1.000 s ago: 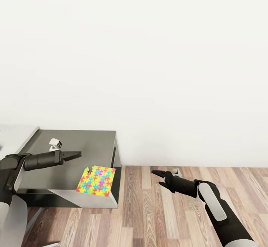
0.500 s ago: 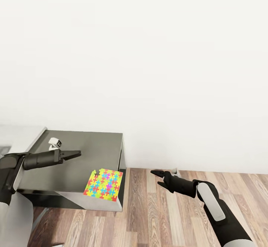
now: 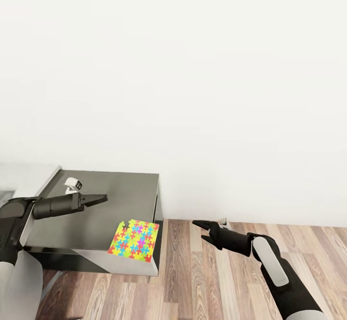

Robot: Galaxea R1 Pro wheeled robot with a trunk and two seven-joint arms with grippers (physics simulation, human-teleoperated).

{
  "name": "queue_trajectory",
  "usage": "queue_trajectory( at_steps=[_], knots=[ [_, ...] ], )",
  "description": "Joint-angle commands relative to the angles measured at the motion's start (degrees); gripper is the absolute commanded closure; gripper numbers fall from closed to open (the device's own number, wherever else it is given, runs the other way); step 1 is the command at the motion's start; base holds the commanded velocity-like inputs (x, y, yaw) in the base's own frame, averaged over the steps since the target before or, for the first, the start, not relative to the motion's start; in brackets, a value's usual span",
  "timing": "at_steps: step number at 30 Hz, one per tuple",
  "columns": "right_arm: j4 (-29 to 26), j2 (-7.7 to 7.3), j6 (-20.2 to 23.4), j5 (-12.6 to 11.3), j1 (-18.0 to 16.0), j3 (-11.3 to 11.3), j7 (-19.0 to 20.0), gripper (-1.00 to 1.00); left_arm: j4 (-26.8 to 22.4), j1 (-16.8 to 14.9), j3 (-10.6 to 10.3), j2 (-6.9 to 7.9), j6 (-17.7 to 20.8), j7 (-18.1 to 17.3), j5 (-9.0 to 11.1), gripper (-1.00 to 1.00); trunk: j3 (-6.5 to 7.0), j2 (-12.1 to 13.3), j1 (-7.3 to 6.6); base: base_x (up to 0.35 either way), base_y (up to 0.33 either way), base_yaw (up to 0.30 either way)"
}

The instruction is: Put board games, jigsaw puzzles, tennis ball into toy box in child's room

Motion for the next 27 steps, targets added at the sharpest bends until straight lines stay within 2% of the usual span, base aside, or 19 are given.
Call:
queue_trajectory(
  at_steps=[1,5,12,19,27],
  knots=[
    [-0.01,-0.03,0.08,0.52,-0.04,0.05,0.52,-1.0,-0.35,-0.04,-0.47,-0.53,0.8,-0.25,-0.06,-1.0,-0.01,-0.1,0.03,0.0,0.0,0.0],
    [0.05,-0.02,-0.02,0.57,-0.04,-0.04,0.58,-1.0,-1.56,-0.05,-2.47,-2.41,1.77,-0.25,-0.1,-1.0,0.35,-0.1,0.03,0.0,0.0,0.0],
    [2.96,-0.02,-0.08,0.61,-0.08,-0.18,0.96,-1.0,-2.29,-0.15,-3.07,-5.05,2.16,-0.25,-0.32,-1.0,0.98,-0.1,0.03,0.0,0.0,0.0],
    [4.99,-0.02,-3.64,0.47,-0.1,-0.12,1.23,-1.0,-2.05,-0.69,-3.08,-5.15,2.28,-0.25,-0.42,-1.0,1.62,-0.1,0.03,0.0,0.0,0.0],
    [5.51,-0.05,-4.11,0.42,-0.1,-0.12,1.38,-1.0,-2.06,-0.69,-3.13,-5.38,2.28,-0.25,-0.32,-1.0,2.35,-0.1,0.03,0.0,0.0,0.0]
  ],
)
